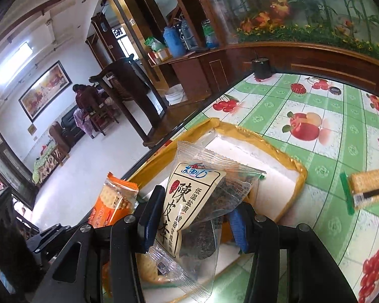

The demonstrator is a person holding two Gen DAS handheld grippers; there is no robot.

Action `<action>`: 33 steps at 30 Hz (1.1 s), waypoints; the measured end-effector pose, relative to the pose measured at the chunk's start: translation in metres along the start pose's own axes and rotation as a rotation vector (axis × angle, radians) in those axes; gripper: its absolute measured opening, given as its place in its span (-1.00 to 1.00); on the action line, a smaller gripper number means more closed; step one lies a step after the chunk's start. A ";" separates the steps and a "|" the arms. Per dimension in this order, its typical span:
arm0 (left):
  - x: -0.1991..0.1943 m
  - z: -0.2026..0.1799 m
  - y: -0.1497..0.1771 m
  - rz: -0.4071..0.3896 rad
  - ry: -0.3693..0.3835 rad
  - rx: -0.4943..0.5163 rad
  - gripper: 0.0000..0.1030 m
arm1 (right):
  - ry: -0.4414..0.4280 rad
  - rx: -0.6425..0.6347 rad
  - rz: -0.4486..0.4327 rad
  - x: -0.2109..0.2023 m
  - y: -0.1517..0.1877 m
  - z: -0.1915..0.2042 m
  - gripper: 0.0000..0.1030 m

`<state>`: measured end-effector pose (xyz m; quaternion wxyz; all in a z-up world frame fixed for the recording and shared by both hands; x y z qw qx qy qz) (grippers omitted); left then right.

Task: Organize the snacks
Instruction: 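Carry the orange cracker pack with left tool while right tool carries the clear bag to the tray, then lower both packs into the white tray and open both tools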

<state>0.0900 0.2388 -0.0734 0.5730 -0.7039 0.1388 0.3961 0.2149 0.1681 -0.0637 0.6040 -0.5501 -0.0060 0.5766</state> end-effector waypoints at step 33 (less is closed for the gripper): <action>0.020 0.000 -0.008 0.027 -0.081 -0.007 0.11 | 0.053 -0.001 0.072 0.039 -0.004 -0.012 0.01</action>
Point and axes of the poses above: each gripper's, at about its wrist camera, not at the fingertips, and x roughly the way its jaws point, z to its left, y to its underside, the point moved 5 cm from there along x, roughly the way its jaws point, and after that the axes turned 4 degrees about -y, right-handed, at the moved point
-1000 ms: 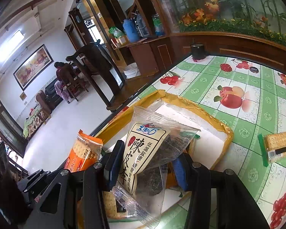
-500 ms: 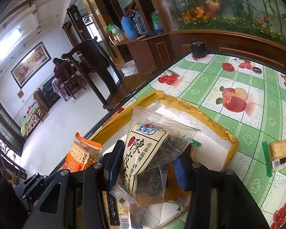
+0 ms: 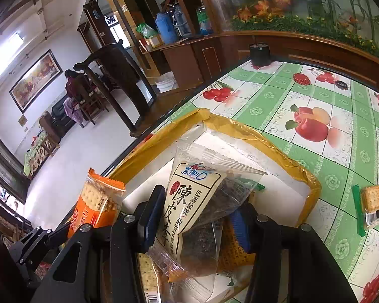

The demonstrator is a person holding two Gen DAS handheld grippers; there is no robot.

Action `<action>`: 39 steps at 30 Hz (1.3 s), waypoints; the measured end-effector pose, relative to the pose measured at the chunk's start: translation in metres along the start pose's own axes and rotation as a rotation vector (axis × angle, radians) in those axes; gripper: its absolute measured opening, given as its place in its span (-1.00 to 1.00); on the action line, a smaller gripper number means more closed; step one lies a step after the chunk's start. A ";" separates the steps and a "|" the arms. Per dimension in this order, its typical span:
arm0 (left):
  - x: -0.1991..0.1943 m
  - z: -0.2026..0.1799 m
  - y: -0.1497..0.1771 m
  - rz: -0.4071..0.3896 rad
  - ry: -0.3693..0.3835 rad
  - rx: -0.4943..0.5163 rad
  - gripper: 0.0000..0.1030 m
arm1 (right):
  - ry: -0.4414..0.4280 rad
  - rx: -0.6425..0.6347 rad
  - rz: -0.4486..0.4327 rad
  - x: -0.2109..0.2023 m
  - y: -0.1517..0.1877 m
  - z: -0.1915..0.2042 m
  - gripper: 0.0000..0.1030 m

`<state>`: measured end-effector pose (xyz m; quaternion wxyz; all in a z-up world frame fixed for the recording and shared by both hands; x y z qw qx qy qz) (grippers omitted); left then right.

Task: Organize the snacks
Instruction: 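Lower both packs into the white tray and open both tools, then move both tools back toward the remaining snack pile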

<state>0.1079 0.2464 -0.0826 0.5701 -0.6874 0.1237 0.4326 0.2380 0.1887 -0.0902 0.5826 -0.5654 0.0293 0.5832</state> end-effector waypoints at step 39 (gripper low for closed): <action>-0.049 -0.106 -0.003 -0.047 0.074 0.105 0.66 | 0.287 0.195 -0.174 -0.213 0.105 -0.130 0.69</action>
Point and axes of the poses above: each gripper's, at about its wrist camera, not at the fingertips, and x roughly the way its jaws point, z to its left, y to its underside, the point moved 5 cm from there along x, roughly the way its jaws point, and after that the axes turned 4 degrees about -y, right-handed, at the moved point
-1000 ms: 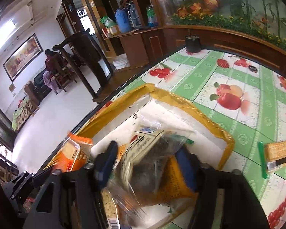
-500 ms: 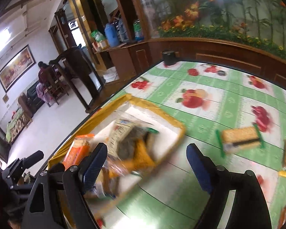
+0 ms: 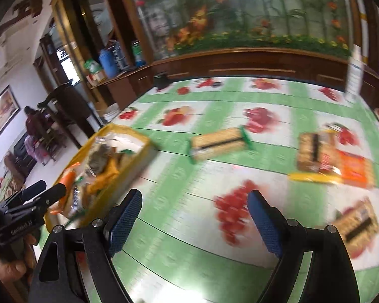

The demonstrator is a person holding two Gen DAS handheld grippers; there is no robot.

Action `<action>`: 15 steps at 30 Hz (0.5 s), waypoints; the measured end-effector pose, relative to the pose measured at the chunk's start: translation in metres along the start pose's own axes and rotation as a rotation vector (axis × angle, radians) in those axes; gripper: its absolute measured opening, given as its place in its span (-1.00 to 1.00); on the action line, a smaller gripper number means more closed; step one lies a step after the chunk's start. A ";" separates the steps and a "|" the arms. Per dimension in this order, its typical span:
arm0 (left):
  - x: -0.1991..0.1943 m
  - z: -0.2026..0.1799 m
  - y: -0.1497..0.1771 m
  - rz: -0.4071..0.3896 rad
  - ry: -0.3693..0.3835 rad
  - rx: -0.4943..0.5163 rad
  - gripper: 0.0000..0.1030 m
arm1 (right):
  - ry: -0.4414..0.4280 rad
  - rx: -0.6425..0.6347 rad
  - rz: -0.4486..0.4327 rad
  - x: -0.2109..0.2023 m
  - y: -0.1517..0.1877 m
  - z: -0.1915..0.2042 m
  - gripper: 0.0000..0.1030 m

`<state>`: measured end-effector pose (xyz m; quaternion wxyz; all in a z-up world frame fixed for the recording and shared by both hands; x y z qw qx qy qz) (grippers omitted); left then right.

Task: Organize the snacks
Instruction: 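Move both tools back toward the remaining snack pile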

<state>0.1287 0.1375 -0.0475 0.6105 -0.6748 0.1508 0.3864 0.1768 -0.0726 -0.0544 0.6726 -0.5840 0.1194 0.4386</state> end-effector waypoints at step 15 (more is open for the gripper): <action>0.024 -0.109 -0.006 0.041 0.075 0.248 0.66 | 0.164 0.158 -0.023 -0.065 0.045 -0.112 0.75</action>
Point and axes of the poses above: each gripper's, at about its wrist camera, not at the fingertips, and x roughly the way its jaws point, z to its left, y to its underside, the point moved 5 cm from there along x, roughly the way its jaws point, and after that the axes turned 4 degrees about -y, right-handed, at the moved point
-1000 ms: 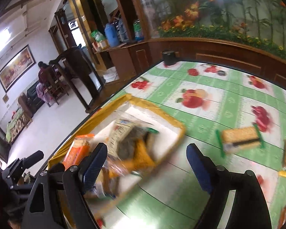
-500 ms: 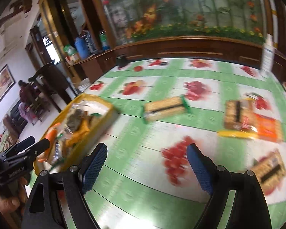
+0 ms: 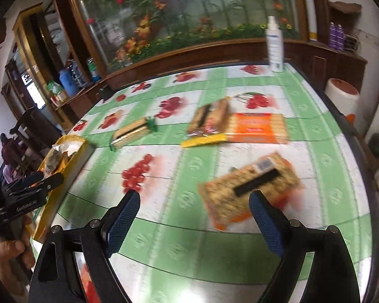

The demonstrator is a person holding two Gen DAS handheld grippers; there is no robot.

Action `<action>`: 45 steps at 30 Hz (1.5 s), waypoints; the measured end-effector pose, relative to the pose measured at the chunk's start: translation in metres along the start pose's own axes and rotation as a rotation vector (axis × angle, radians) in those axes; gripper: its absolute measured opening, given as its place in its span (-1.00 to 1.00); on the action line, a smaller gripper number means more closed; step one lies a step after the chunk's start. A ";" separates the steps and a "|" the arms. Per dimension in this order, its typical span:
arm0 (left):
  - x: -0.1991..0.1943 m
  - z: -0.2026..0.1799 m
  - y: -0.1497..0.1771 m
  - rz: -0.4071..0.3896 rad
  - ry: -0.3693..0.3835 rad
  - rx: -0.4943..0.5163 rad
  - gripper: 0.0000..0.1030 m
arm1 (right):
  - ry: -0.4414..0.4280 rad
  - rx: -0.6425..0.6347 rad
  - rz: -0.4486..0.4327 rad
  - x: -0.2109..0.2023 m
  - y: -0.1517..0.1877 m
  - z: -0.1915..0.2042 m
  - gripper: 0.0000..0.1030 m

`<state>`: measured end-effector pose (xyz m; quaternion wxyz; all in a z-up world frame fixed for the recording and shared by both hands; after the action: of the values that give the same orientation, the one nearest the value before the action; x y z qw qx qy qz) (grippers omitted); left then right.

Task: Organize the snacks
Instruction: 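Move both tools back toward the remaining snack pile, then grasp the green-edged cracker pack with left tool while right tool grasps the brown cracker pack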

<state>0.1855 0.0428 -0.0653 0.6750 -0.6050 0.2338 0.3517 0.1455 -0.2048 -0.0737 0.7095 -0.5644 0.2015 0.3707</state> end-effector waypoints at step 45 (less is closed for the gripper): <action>0.118 -0.057 -0.080 0.037 0.063 0.281 0.66 | 0.287 -0.120 0.099 0.149 -0.095 0.018 0.99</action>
<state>0.3280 0.0080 -0.1100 0.7386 -0.5109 0.3131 0.3088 0.3101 -0.1516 -0.1116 0.6194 -0.6422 0.3060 0.3322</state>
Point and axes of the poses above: each gripper's, at about its wrist camera, not at the fingertips, and x roughly the way its jaws point, z to its left, y to its underside, the point moved 5 cm from there along x, roughly the way its jaws point, and after that the axes turned 4 degrees about -y, right-handed, at the moved point
